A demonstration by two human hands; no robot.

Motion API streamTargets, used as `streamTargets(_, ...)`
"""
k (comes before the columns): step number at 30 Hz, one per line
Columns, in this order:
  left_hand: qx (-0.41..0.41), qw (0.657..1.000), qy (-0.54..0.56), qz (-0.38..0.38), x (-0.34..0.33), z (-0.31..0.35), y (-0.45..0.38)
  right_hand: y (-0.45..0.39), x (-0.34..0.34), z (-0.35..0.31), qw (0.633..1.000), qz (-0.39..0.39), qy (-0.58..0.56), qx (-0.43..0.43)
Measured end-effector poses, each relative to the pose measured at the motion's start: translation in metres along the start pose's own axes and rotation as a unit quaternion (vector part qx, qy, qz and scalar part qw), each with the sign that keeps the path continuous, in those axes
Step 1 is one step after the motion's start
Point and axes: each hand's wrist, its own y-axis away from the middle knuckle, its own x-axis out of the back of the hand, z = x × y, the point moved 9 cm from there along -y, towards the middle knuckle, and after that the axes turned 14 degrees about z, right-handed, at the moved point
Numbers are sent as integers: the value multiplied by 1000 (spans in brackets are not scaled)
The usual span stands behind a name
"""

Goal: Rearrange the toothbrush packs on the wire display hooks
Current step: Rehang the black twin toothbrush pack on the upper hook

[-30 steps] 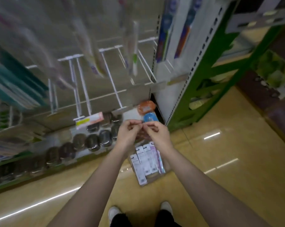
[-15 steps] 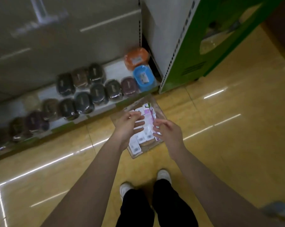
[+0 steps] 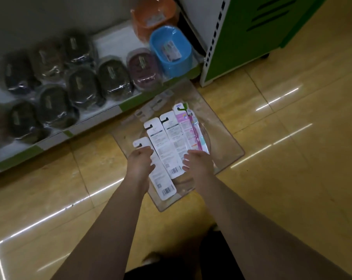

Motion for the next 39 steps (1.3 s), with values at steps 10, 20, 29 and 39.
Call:
streamTargets(10,0,998,-39,59,-33,-30,-98,-61,-117,-11,837,-111,440,305)
streamTargets(20,-94,986,-126,53,-42,-67,-178,-73,-163,35,873,-96,378,293)
streamTargets(29,-148,965,-182,116,-31,-45,-139,-94,-156,48,927,-85,323,169)
streamTargets(39,-217,955,-169,109,-31,-28,-140,-101,-151,43,971,-73,203,106)
